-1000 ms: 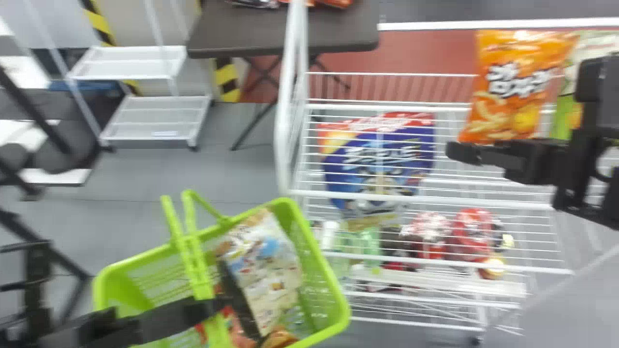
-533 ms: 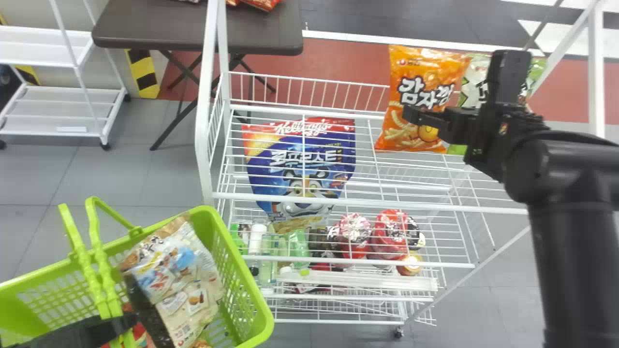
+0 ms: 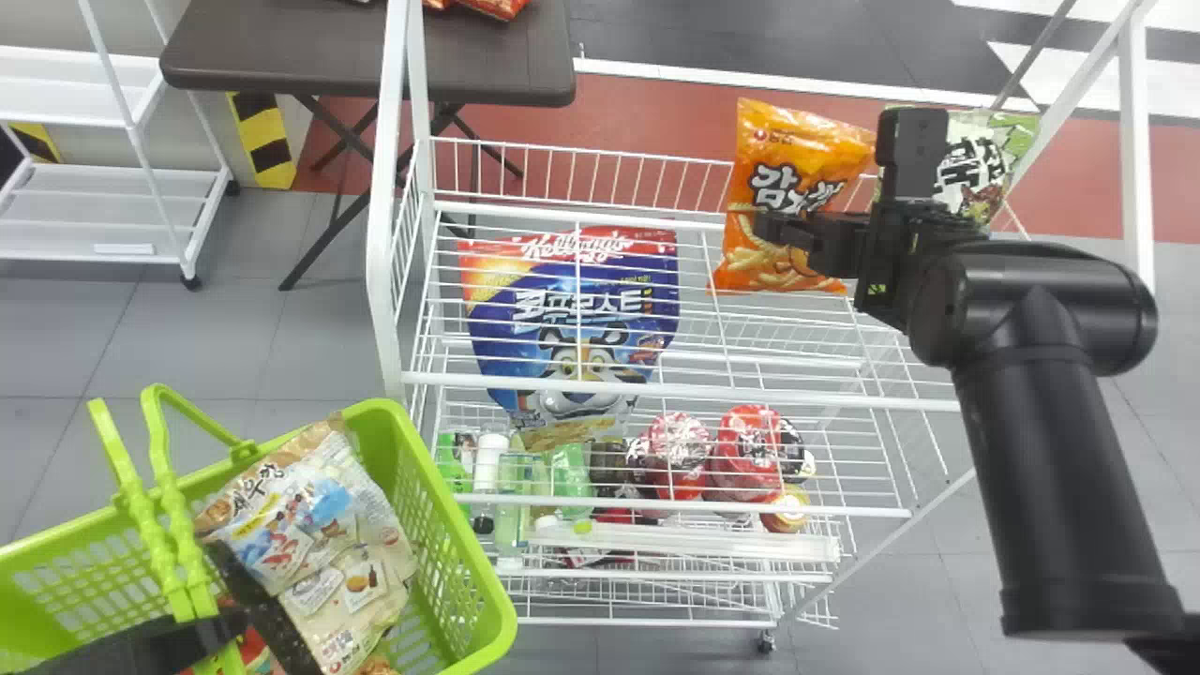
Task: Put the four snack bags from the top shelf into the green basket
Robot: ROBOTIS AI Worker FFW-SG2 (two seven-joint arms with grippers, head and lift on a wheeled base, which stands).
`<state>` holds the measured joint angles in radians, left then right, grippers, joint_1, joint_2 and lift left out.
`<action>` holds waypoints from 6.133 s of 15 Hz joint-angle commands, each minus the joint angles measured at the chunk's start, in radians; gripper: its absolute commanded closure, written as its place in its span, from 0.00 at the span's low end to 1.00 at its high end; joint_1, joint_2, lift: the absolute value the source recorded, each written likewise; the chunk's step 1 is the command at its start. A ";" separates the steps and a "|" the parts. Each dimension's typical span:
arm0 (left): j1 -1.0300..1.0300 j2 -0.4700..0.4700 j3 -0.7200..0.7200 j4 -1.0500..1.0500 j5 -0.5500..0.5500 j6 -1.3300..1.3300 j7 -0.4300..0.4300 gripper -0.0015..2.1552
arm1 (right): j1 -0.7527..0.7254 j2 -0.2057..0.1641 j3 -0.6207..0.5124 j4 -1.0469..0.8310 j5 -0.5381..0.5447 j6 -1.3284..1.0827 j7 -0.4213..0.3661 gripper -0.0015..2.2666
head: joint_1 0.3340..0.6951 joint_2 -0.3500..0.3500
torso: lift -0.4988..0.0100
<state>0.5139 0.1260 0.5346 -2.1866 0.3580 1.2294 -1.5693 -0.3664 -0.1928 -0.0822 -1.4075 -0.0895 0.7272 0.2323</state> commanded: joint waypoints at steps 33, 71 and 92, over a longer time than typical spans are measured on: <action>-0.029 0.000 -0.085 -0.084 0.027 0.025 -0.011 1.00 | 0.219 0.141 0.369 -0.380 -0.928 0.845 0.021 0.99 | 1.00 1.00 | 0.97; -0.017 0.001 0.004 0.037 0.042 -0.027 -0.011 1.00 | -0.158 -0.051 -0.235 0.216 0.148 -0.001 0.036 0.26 | 1.00 0.05 | 0.97; -0.037 0.001 0.004 0.047 0.035 -0.034 -0.011 1.00 | 0.221 -0.019 -0.315 -0.659 -0.457 0.739 0.024 0.99 | 1.00 0.18 | 0.97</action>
<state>0.4822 0.1273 0.5384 -2.1400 0.3954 1.1958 -1.5693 -0.1793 -0.2233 -0.4051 -1.9802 -0.4644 1.3857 0.2574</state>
